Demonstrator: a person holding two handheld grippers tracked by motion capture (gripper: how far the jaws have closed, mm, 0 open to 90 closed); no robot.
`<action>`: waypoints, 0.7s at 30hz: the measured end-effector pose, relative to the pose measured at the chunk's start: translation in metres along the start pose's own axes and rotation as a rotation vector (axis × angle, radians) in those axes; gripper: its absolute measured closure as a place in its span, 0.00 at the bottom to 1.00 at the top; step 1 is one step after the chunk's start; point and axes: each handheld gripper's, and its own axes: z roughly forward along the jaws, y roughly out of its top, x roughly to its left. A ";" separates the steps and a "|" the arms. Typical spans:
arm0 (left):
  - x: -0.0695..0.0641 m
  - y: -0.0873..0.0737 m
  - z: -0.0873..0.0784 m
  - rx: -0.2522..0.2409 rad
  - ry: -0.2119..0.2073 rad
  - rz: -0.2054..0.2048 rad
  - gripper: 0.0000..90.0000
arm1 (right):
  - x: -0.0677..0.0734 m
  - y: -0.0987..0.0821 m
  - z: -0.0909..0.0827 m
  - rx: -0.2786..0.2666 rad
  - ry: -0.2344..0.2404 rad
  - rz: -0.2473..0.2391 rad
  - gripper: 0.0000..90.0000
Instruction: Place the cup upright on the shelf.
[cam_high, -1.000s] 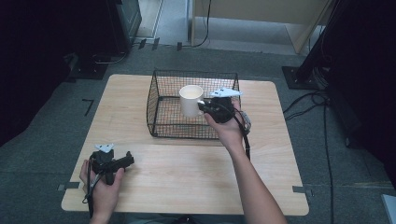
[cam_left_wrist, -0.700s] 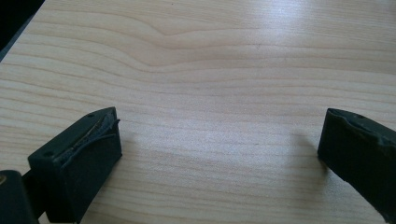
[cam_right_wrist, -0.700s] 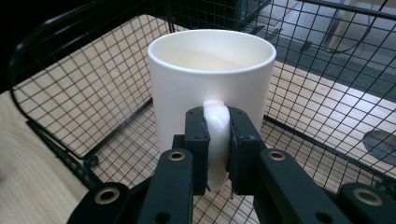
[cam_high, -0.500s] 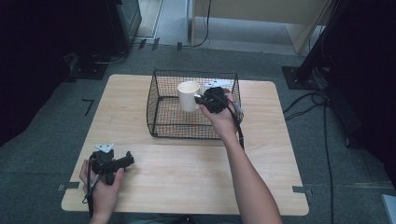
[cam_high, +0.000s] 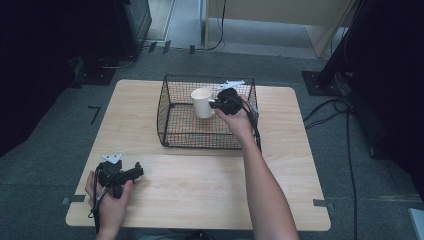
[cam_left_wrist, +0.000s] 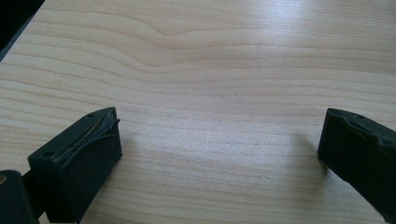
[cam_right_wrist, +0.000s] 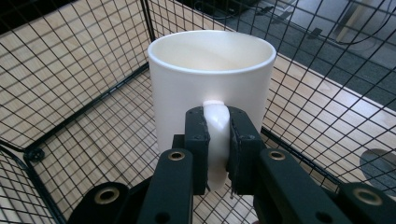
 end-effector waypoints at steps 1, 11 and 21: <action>0.000 0.000 0.000 0.000 0.000 0.000 0.00 | 0.000 0.000 0.000 0.000 0.000 0.000 0.90; 0.000 0.000 0.000 0.000 0.000 0.000 0.00 | -0.004 -0.006 0.008 0.061 0.024 -0.052 0.90; 0.000 0.000 0.000 0.000 0.000 0.000 0.00 | -0.003 -0.007 0.004 0.116 0.010 -0.039 0.87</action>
